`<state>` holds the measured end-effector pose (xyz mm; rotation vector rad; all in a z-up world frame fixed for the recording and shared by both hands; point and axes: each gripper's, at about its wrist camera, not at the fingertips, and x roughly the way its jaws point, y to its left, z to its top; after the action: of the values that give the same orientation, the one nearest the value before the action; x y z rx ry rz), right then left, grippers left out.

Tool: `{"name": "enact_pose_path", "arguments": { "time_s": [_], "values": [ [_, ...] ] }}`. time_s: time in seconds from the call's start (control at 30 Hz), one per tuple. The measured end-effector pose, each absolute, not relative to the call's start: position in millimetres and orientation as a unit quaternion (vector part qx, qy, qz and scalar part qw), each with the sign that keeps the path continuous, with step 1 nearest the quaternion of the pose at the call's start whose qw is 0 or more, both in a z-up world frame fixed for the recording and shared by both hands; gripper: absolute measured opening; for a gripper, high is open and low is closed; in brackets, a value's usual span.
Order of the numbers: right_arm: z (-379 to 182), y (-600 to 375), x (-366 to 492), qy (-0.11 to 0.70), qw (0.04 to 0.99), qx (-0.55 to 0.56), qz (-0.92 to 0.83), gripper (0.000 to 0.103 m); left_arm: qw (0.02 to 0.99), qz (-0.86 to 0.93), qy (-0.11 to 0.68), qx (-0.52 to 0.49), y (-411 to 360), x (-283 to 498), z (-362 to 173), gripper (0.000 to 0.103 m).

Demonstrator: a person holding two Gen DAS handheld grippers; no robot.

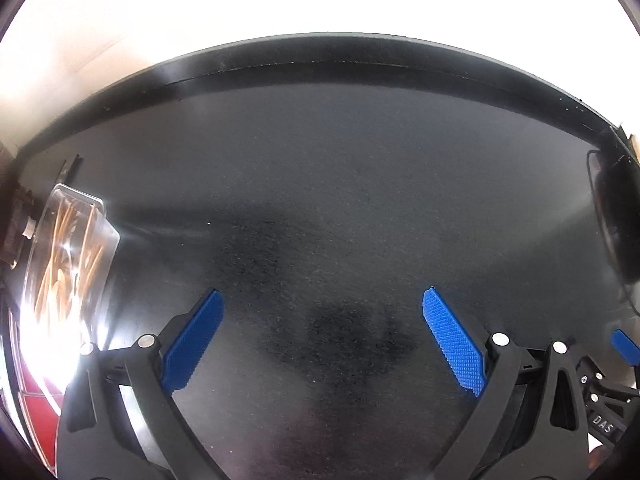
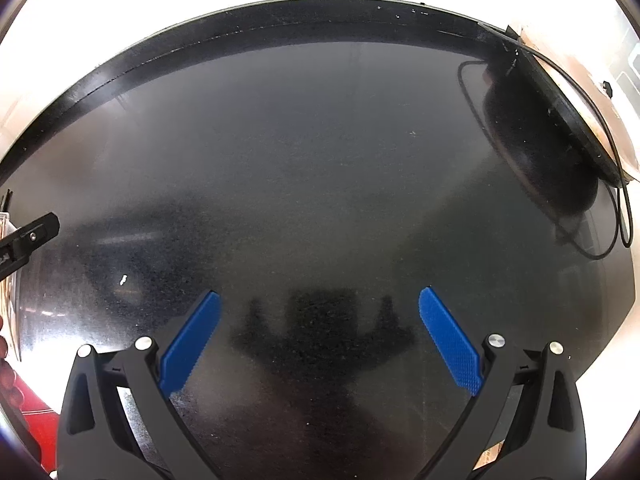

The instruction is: Organize utensils

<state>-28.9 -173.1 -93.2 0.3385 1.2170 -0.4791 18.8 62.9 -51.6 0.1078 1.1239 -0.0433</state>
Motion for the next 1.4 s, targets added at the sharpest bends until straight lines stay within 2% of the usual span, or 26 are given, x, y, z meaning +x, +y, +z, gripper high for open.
{"name": "enact_pose_path", "arguments": {
  "time_s": [0.73,1.4],
  "values": [
    [-92.4,-164.1,-35.1,0.581,0.774,0.140,-0.211,0.096,0.833,-0.046,0.550,0.043,41.9,18.1,-55.1,0.097],
    [-93.7,-168.7,-34.2,0.577,0.776,0.144,-0.211,0.096,0.830,-0.042,0.556,0.022,54.6,27.8,-61.1,0.097]
  ]
}}
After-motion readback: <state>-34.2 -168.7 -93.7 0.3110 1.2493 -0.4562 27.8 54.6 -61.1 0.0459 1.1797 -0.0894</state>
